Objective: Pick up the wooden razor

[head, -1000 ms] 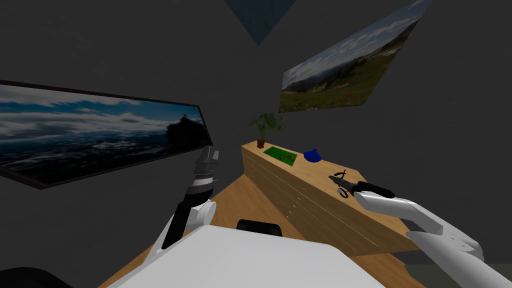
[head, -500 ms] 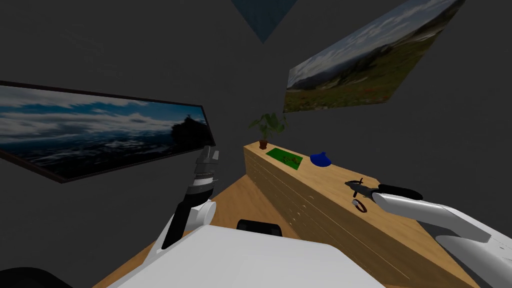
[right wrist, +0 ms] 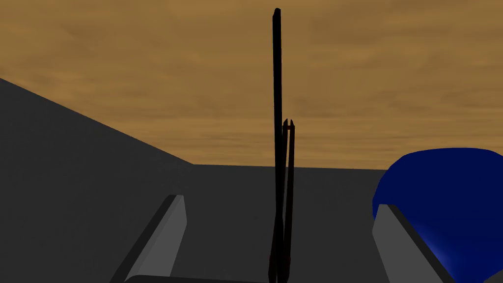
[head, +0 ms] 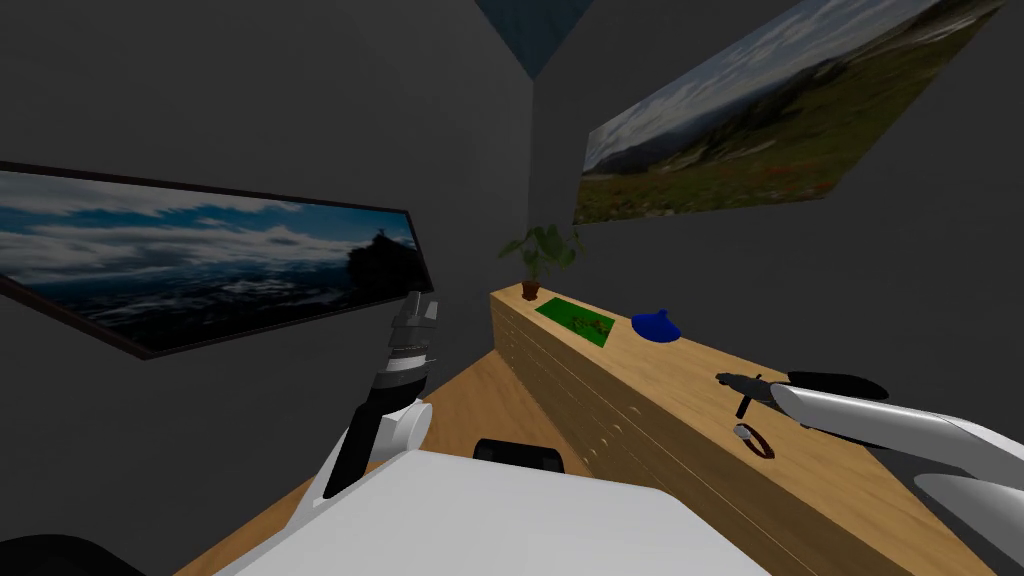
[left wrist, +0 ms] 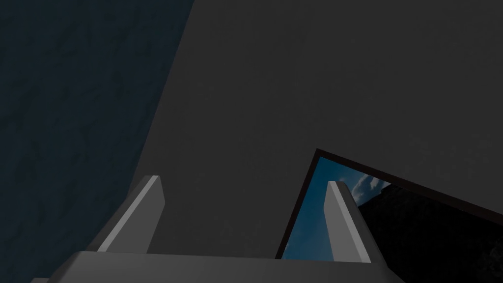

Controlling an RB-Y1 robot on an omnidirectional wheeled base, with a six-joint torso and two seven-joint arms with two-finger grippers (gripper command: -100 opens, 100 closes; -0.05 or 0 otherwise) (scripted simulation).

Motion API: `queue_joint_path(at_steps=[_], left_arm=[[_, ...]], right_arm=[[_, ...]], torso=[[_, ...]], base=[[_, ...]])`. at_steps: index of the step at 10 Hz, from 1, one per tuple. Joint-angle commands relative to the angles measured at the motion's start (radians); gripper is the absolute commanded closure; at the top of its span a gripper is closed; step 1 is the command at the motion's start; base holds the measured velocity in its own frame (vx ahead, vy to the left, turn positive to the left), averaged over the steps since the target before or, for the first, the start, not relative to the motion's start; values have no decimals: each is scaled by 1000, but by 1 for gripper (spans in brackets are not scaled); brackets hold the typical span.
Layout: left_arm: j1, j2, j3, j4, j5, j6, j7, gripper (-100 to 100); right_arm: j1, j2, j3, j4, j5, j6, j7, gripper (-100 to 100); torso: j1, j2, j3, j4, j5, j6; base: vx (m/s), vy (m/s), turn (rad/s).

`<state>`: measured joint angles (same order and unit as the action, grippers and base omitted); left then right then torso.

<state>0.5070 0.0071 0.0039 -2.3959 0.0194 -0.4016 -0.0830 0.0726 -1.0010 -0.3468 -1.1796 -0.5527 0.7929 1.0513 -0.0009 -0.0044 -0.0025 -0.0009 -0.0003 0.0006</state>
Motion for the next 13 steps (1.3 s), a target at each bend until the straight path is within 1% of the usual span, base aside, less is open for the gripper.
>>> queue_joint_path(at_steps=[1,2,3,4,5,7,8,11,12,13], left_arm=[[0,0,0,0,0,0,0,0],[0,0,0,0,0,0,0,0],[0,0,0,0,0,0,0,0],[0,0,0,0,0,0,0,0],[0,0,0,0,0,0,0,0],[0,0,0,0,0,0,0,0],[0,0,0,0,0,0,0,0],[0,0,0,0,0,0,0,0],[0,0,0,0,0,0,0,0],[0,0,0,0,0,0,0,0]], right_arm=[[-4,-18,-9,20,-8,28,12,-100],[-5,-26,-14,31,-12,39,19,-100],[3,-21,-14,16,-10,33,11,-100],[2,-22,-15,17,-11,35,14,0],[-21,12,-47,11,20,50,47,-100],[-67,74,-110,-2,81,79,107,-100],[-67,80,-112,-2,83,79,113,-100],[-136,177,-205,-21,177,123,204,-100],[-136,183,-209,-21,178,123,213,-100],[-159,217,-242,-28,210,138,247,-100]], torso=[[0,0,0,0,0,0],[1,1,0,0,0,0],[1,1,1,0,0,0],[1,3,1,1,0,0],[2,4,2,1,0,0],[0,4,2,1,0,0],[-1,4,2,1,0,0],[0,4,2,1,0,0],[-1,4,2,1,0,0],[0,4,2,1,0,0]], base=[[54,-8,47],[43,-4,55],[18,-4,11],[0,0,0],[5,-18,-43],[13,-39,-59],[13,-27,-21],[12,-32,-49],[9,-25,-18],[8,-23,-44]])
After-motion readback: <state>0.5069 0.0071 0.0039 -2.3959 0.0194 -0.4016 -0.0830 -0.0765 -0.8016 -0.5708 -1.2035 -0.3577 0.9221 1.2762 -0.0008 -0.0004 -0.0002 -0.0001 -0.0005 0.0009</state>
